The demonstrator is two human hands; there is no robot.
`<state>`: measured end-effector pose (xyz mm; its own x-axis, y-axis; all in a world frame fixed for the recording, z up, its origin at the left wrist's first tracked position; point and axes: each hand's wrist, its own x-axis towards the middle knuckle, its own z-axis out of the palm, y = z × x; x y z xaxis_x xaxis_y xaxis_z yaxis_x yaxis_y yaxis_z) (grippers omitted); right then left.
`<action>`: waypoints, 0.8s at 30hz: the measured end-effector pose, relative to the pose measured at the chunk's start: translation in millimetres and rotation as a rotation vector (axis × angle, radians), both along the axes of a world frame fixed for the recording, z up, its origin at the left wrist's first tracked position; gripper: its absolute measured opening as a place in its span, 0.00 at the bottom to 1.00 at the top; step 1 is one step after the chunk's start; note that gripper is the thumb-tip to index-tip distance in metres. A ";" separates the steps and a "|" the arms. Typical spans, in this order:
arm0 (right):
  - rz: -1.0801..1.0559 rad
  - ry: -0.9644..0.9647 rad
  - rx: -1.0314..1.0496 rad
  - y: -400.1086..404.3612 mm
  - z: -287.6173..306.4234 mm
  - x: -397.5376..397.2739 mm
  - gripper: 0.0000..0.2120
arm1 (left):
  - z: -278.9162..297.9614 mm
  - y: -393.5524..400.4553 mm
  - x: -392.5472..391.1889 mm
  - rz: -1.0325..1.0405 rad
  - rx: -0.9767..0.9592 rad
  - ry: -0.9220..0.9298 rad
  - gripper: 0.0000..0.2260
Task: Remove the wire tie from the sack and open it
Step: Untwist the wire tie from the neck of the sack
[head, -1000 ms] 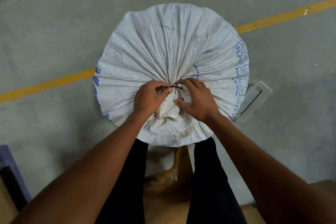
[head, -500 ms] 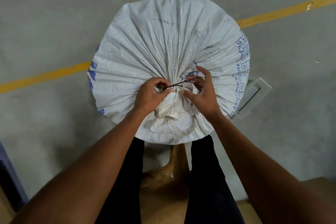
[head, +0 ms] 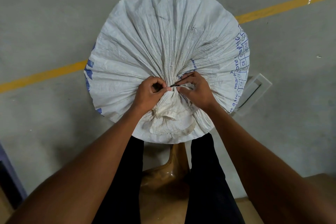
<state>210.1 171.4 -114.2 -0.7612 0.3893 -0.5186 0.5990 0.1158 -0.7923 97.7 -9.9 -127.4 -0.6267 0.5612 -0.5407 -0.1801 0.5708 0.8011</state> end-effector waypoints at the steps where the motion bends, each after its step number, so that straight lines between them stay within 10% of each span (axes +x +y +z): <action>1: -0.010 -0.002 -0.010 0.1 -0.3 -0.1 0.09 | 0.2 0.1 0.4 -0.005 0.004 0.000 0.08; 24: -0.484 -0.088 -0.328 -9.2 0.8 10.3 0.08 | 9.2 13.5 11.1 0.053 -0.140 0.162 0.22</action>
<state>220.4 162.2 -113.4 -0.4852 0.4904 -0.7239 0.5879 -0.4300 -0.6852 108.8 3.6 -118.2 -0.7387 0.4516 -0.5004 -0.0882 0.6712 0.7360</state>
